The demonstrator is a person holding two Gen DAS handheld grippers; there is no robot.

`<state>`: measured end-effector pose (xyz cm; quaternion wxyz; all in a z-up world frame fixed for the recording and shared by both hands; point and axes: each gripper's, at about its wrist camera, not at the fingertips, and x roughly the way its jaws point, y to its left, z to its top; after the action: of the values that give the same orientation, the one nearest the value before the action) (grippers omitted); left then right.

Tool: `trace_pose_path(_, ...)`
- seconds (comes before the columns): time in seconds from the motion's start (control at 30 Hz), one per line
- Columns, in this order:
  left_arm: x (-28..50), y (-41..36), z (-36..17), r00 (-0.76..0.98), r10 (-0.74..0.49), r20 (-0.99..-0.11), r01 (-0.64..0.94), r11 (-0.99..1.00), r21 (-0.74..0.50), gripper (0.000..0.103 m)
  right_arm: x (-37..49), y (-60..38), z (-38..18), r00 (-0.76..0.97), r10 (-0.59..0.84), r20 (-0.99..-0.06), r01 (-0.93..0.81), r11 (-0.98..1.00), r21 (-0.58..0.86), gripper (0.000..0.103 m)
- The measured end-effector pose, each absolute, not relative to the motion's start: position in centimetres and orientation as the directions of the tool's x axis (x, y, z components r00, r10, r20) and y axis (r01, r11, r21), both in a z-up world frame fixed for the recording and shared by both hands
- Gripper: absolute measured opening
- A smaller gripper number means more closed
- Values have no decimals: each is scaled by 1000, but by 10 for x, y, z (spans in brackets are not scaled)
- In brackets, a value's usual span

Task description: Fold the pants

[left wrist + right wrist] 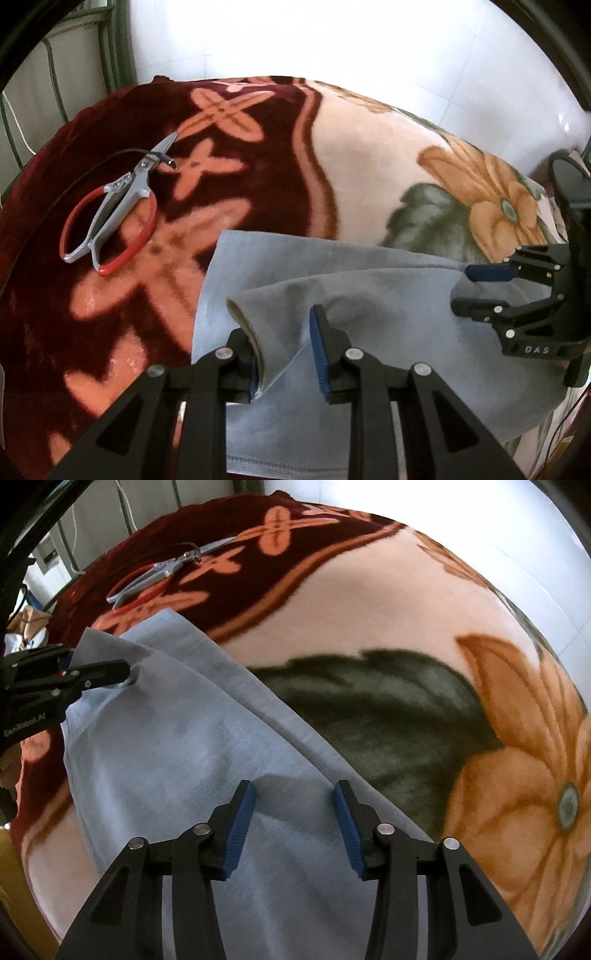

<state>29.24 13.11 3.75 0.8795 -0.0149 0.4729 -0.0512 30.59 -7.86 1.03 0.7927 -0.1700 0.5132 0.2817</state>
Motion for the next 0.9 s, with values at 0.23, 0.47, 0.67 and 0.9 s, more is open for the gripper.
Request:
trace_pose_path(0.23,280,118,47,589,-97,-802,126,992,-28,6,297,-84,18,367,320,-873,-617,786,29,5)
trace_pose_path(0.47,265,116,65,640,-77,-764,106,994,-11,5,284,-90,33,418,362,-833,-607,793,40,3)
trace_pose_path(0.67,257,126,92,684,-75,-726,83,996,-25,3,265,-96,58,479,389,-786,-604,796,26,3)
trace_pose_path(0.9,274,132,104,704,-37,-709,55,998,3,3,275,-92,65,558,357,-749,-572,820,-35,3)
